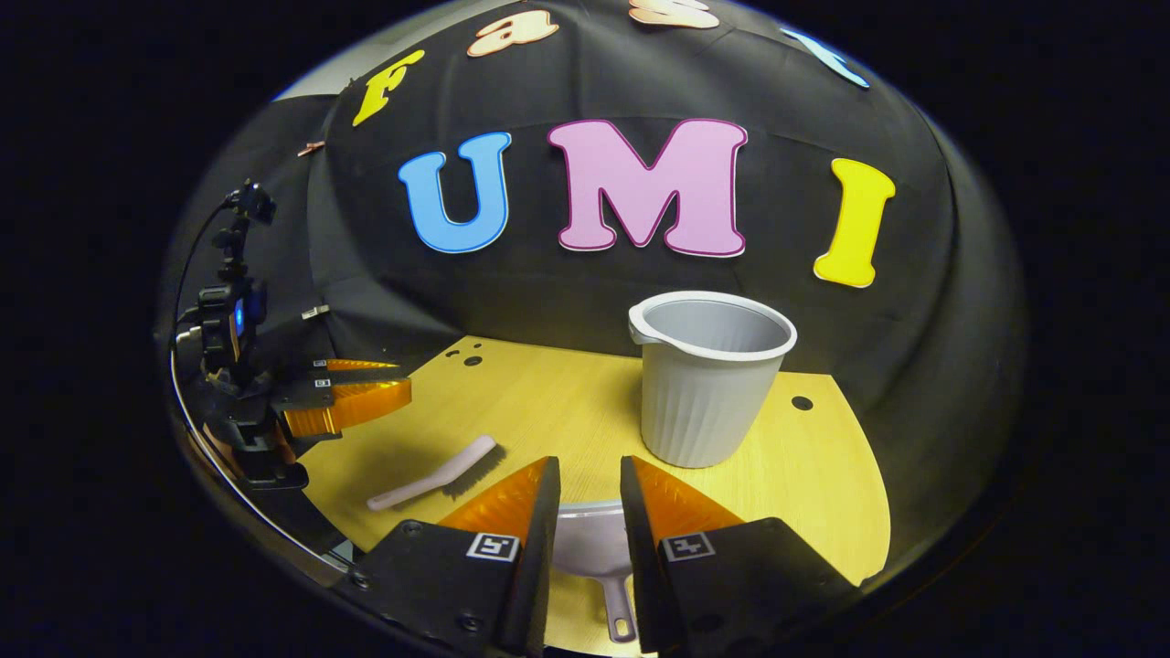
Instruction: Pick up the small broom and dustpan from the desktop, sweep the trash into the dustpan with the broom, and then empty the trash into the garbage bin.
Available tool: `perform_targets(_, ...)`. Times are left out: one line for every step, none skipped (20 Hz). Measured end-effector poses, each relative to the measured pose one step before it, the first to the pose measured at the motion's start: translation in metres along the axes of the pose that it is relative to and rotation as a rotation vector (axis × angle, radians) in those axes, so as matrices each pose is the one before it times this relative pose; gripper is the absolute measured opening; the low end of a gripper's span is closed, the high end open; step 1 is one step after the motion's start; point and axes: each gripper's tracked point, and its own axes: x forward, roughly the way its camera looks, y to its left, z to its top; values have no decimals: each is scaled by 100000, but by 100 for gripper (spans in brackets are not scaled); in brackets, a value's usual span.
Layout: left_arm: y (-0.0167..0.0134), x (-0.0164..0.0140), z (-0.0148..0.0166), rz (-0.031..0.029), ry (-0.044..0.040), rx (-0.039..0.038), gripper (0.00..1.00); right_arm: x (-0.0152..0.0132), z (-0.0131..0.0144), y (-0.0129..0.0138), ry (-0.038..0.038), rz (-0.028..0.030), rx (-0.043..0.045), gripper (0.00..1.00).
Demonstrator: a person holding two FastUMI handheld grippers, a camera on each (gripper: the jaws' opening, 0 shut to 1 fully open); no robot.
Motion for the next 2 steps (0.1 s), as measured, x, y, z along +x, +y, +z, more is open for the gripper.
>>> perform_targets(-4, -267, 6, 186, 45, -461, 37, -2, -80, -304, -252, -657, 407, 42)
perform_targets(-151, -98, -4, -258, 161, -351, 35, -75, -48, -144, 32, -505, 343, 42)
